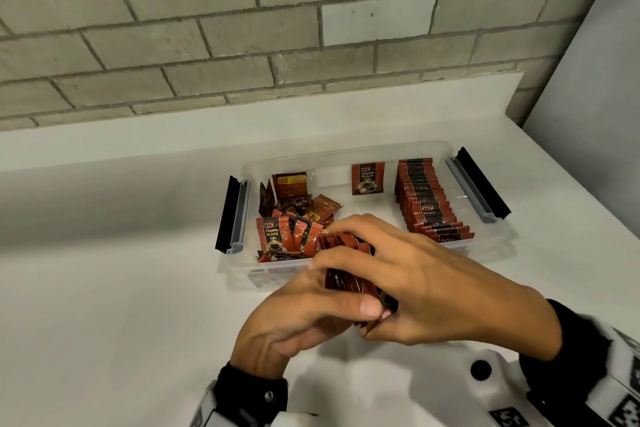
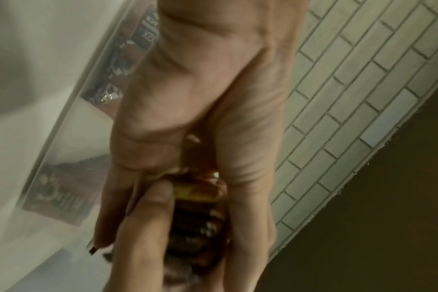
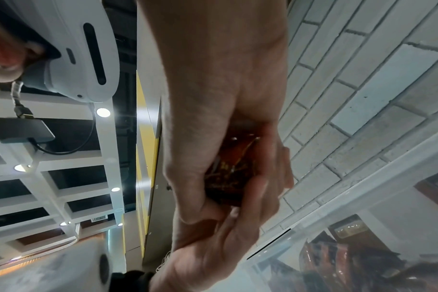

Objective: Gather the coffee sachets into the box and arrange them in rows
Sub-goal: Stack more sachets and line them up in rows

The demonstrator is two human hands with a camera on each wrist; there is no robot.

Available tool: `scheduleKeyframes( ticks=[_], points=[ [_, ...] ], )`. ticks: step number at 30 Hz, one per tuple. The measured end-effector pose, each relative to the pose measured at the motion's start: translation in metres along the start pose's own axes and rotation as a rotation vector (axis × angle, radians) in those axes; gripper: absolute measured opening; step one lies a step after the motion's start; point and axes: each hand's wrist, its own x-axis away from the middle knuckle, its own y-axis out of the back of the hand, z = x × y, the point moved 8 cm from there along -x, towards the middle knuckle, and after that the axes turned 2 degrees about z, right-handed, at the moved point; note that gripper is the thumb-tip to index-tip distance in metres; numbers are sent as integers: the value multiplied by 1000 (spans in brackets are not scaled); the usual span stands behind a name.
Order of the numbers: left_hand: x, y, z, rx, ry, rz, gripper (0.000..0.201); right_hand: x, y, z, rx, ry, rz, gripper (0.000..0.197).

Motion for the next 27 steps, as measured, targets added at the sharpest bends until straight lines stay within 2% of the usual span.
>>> scheduleKeyframes(
  ticks=[5, 7, 9, 11, 14, 15, 18, 20, 23, 27],
  points=[
    [-4, 3, 1, -63, 33, -99, 48, -2, 0, -1, 22, -44, 27, 69],
    [-5, 1, 2, -89, 55, -85, 53, -2, -3, -1, -20, -49, 37, 80],
    [-5, -3, 2, -95, 62, -57, 45, -2, -2, -2, -47, -59, 16, 91],
    [-5, -4, 2, -90, 73, -22, 40, -2, -2, -2, -12, -74, -30, 95],
    [-6, -5, -1, -153, 91, 12, 42, 0, -2, -2, -28, -115, -72, 104],
    [-5, -4, -1, -177, 103, 6, 44, 0, -2, -3, -93, -128, -21, 109],
    [-6, -2, -3, -212, 151, 9, 49, 6, -1, -15, -329, -199, 344, 120],
    [-8, -6, -6, -260, 180, 53, 56, 6, 15, -27, -421, -219, 453, 107],
    [-14, -8, -16, -297, 222, 92, 60, -7, 34, -38, -362, -222, 452, 65],
    [-29, 7, -34, -372, 246, 35, 48, -20, 39, -48, -328, -250, 391, 49]
  ],
)
